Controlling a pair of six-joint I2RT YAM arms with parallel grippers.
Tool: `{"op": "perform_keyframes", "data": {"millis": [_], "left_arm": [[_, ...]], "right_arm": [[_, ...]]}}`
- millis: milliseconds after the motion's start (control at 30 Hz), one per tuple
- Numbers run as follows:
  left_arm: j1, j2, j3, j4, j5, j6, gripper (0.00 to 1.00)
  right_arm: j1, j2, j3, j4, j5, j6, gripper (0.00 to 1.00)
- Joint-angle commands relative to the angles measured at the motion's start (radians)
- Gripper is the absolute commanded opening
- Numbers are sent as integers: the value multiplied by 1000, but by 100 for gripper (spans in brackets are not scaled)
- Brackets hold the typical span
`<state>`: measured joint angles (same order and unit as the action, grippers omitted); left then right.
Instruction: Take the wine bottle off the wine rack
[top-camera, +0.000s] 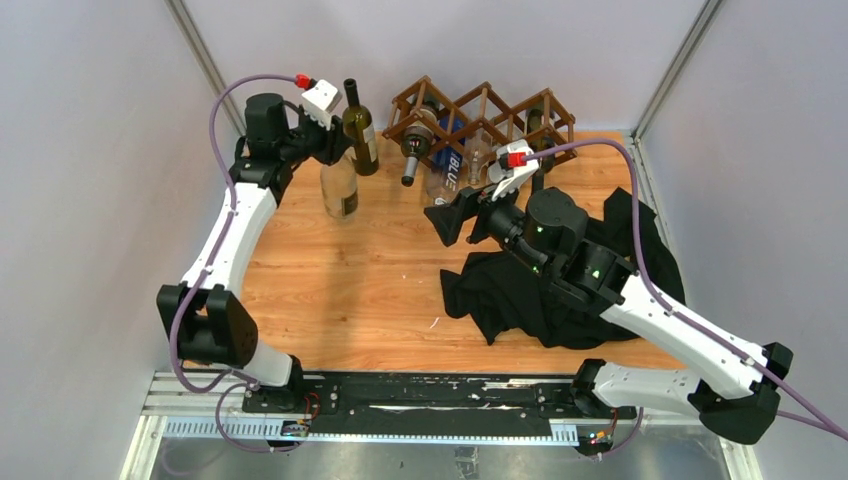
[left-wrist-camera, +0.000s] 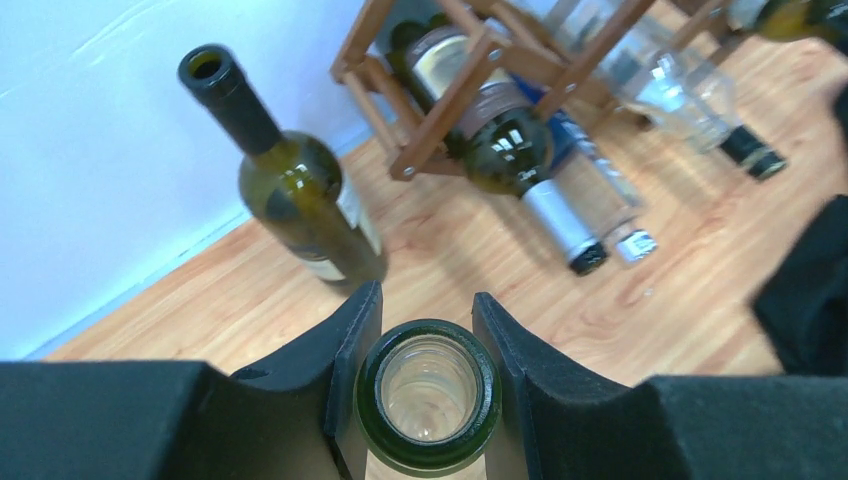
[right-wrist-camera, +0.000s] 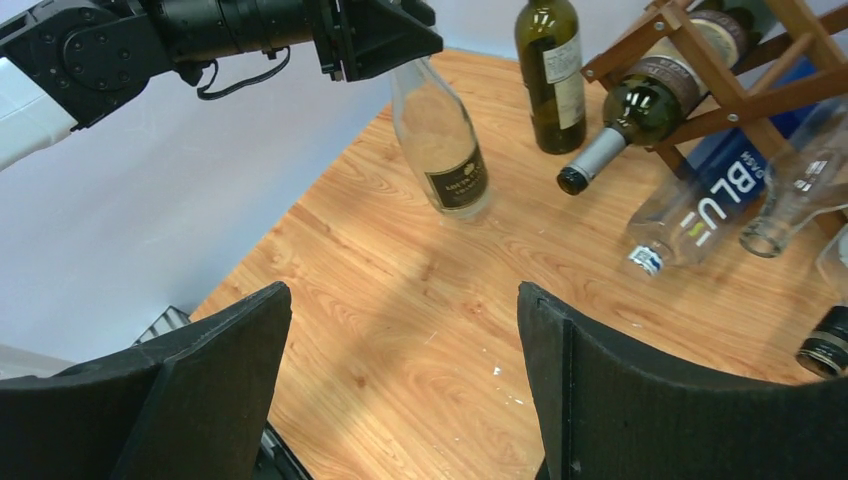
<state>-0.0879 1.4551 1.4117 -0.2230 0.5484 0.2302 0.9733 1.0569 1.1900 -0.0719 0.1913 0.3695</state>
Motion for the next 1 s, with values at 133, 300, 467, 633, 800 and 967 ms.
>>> {"op": "perform_keyframes", "data": {"millis": [133, 300, 467, 633, 800, 967], "left_arm": [[72, 105, 134, 150, -83, 61, 0], [124, 221, 236, 185, -91, 11, 0], [144, 321, 318, 256, -90, -47, 0], [158, 435, 417, 315, -101, -115, 0], [170, 544, 514, 337, -111, -140, 0], [179, 620, 573, 355, -113, -146, 0]], "right_arm": [[-92, -38, -28, -41, 37, 19, 85], [-137, -33, -36, -55, 21, 36, 86], [-163, -26, -48, -65, 22, 38, 86], [-199, -27, -78, -69, 25, 56, 86], [-237, -39, -103, -88, 43, 74, 87], [-281, -56, -111, -112, 50, 72, 89]]}}
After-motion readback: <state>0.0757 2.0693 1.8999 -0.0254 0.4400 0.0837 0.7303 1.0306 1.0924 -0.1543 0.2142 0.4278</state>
